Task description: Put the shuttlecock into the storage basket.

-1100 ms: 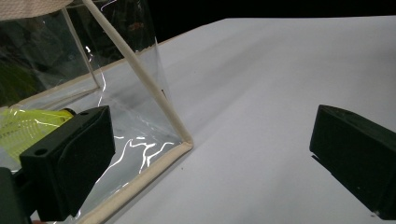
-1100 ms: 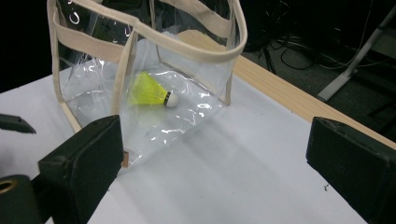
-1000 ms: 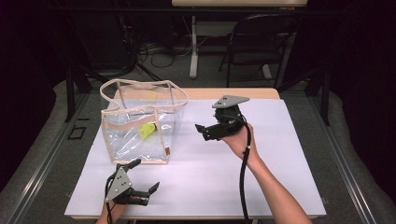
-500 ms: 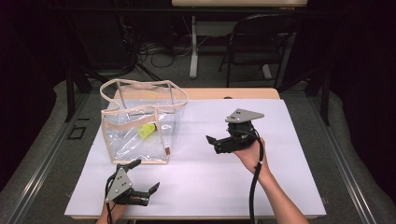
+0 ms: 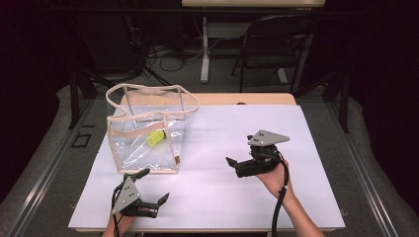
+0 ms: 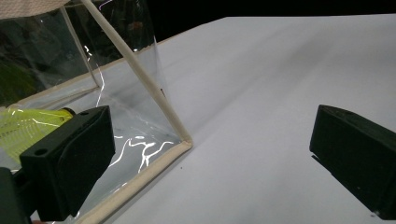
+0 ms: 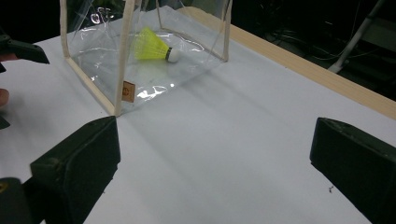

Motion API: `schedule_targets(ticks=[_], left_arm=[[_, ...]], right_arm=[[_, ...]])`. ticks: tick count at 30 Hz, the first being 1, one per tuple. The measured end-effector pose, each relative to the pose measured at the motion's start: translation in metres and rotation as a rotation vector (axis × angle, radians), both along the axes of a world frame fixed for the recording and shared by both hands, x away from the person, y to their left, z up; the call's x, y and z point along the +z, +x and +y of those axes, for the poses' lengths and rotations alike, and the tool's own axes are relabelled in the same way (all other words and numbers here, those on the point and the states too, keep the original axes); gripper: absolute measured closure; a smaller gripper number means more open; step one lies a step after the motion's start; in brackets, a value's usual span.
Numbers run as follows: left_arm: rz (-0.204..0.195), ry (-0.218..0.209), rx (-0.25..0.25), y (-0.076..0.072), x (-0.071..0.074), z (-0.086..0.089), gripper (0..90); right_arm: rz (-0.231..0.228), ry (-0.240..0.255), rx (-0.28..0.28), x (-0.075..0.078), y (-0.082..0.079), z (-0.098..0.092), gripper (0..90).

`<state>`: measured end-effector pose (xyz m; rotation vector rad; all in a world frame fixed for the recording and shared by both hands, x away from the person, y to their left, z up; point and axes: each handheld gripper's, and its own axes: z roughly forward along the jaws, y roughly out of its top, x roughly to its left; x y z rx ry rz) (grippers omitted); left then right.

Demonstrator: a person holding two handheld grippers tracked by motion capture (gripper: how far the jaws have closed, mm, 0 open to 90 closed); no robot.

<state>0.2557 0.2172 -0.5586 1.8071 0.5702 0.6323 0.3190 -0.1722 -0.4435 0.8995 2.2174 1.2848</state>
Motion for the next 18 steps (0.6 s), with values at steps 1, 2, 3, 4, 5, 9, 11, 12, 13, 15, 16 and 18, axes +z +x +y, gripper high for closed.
schedule_targets(ticks=[1, 2, 3, 4, 5, 9, 11, 12, 13, 15, 16, 18], left_arm=[[-0.001, -0.005, 0.001, 0.0, 0.0, 0.0, 0.1], [-0.002, -0.003, 0.001, 0.0, 0.0, 0.0, 0.1], [-0.003, -0.002, 0.001, 0.0, 0.0, 0.0, 0.1], [-0.002, -0.004, 0.002, 0.0, 0.0, 0.001, 0.1], [-0.003, -0.004, 0.004, 0.0, 0.0, 0.001, 0.1], [-0.004, -0.004, 0.003, 0.0, 0.0, 0.001, 0.1], [-0.003, -0.003, 0.001, 0.0, 0.0, 0.001, 0.1], [-0.004, -0.003, 0.001, 0.0, 0.0, 0.0, 0.1], [-0.004, -0.002, 0.001, 0.0, 0.0, 0.0, 0.1], [-0.004, -0.003, 0.001, 0.0, 0.0, 0.0, 0.1], [-0.004, -0.002, 0.001, 0.0, 0.0, 0.0, 0.1], [-0.002, -0.001, 0.001, 0.0, 0.0, 0.0, 0.1]], right_arm=[[0.0, 0.0, 0.002, -0.001, -0.001, -0.001, 0.0], [0.0, 0.004, 0.004, -0.003, -0.003, -0.002, 0.0], [-0.003, 0.005, 0.005, -0.004, -0.005, -0.002, 0.0], [-0.004, 0.008, 0.009, -0.005, -0.006, -0.003, 0.0], [-0.003, 0.012, 0.012, -0.006, -0.008, -0.003, 0.0], [-0.013, 0.018, 0.036, -0.011, -0.014, -0.005, 0.0], [-0.021, 0.023, 0.046, -0.012, -0.017, -0.006, 0.0], [-0.028, 0.02, 0.046, -0.013, -0.019, -0.007, 0.0], [-0.031, 0.021, 0.049, -0.014, -0.021, -0.007, 0.0], [-0.043, 0.008, 0.05, -0.018, -0.025, -0.009, 0.0], [-0.037, 0.007, 0.053, -0.019, -0.026, -0.009, 0.0], [-0.038, 0.014, 0.051, -0.023, -0.029, -0.012, 0.0]])
